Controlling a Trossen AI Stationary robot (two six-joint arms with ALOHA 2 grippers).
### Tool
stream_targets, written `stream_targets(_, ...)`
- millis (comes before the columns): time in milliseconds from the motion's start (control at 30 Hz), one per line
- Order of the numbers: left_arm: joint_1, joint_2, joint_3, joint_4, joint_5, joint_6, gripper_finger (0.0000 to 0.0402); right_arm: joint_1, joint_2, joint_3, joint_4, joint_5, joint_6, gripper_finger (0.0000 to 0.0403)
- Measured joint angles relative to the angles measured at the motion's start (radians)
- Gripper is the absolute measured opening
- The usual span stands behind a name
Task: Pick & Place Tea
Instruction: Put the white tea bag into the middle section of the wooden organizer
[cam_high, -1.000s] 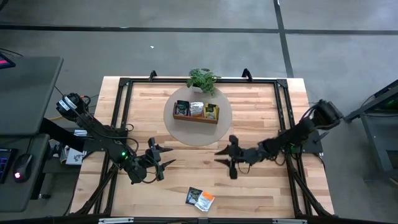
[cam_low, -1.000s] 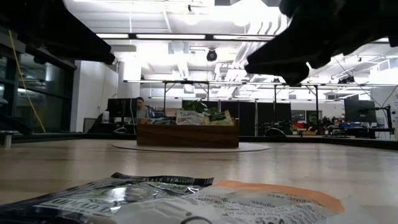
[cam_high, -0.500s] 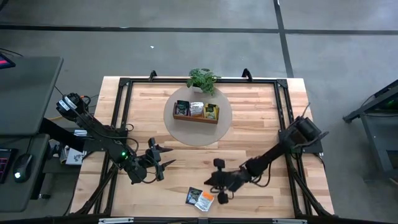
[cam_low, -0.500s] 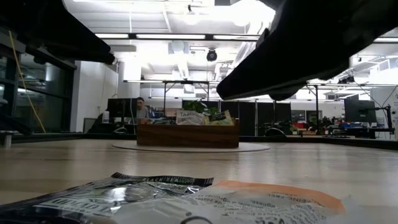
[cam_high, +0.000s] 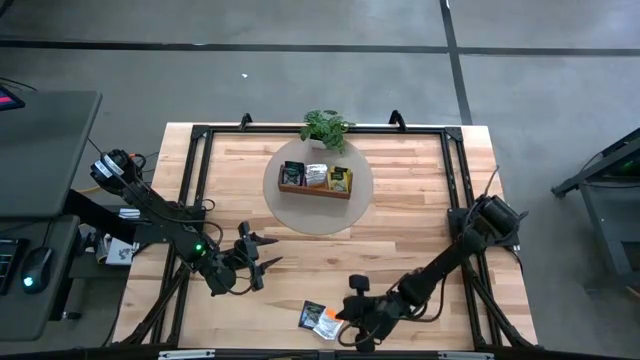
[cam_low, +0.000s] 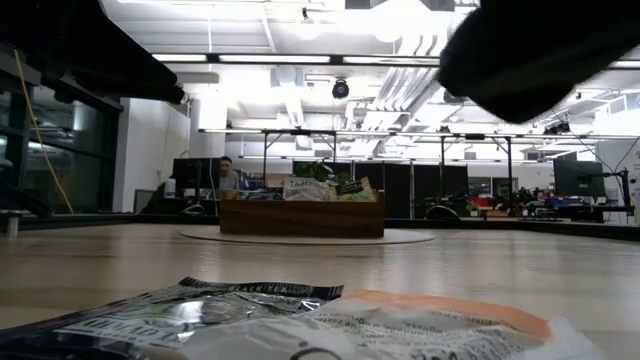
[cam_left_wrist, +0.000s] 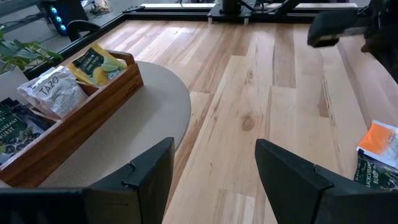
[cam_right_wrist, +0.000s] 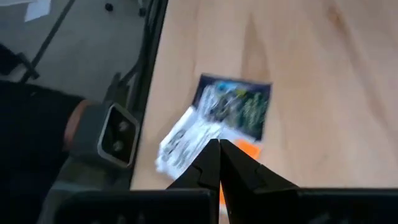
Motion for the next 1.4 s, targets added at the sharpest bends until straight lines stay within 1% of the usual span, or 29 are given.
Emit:
stream_targets(100, 0.0, 0.0, 0.0, 0.0, 0.001, 0.0, 0.0221, -0.005, 0.018, -0.002, -0.011, -0.047, 0.02, 0.0001)
stream_targets(300, 0.0, 0.0, 0.0, 0.001, 0.015, 0.0, 0.0221, -0.018, 0.065, -0.003, -0.008, -0.098, 0.042, 0.0)
stream_targets(433, 0.0, 0.0, 0.0, 0.001, 0.014, 0.0, 0.0221, -0.027, 0.088, -0.003, 0.016, -0.101, 0.041, 0.0)
stream_targets(633, 0.0, 0.0, 0.0, 0.001, 0.014, 0.0, 0.0221, -0.027, 0.09, -0.003, 0.023, -0.118, 0.042, 0.0)
stream_targets(867, 0.0, 0.0, 0.0, 0.001, 0.015, -0.001, 0.0221, -0.028, 0.119, -0.003, 0.069, -0.172, 0.04, 0.0)
stream_targets(967, 0.0, 0.0, 0.0, 0.001, 0.015, -0.001, 0.0221, -0.034, 0.137, -0.003, 0.073, -0.179, 0.042, 0.0)
stream_targets(1133, 0.0, 0.0, 0.0, 0.001, 0.015, -0.001, 0.0221, -0.054, 0.143, -0.003, 0.068, -0.135, 0.045, 0.0)
stream_targets(1233, 0.0, 0.0, 0.0, 0.001, 0.015, -0.002, 0.0221, -0.073, 0.143, -0.003, 0.06, -0.074, 0.05, 0.0)
stream_targets(1400, 0.0, 0.0, 0.0, 0.001, 0.012, -0.003, 0.0221, -0.111, 0.143, -0.003, 0.012, 0.044, 0.124, 0.0)
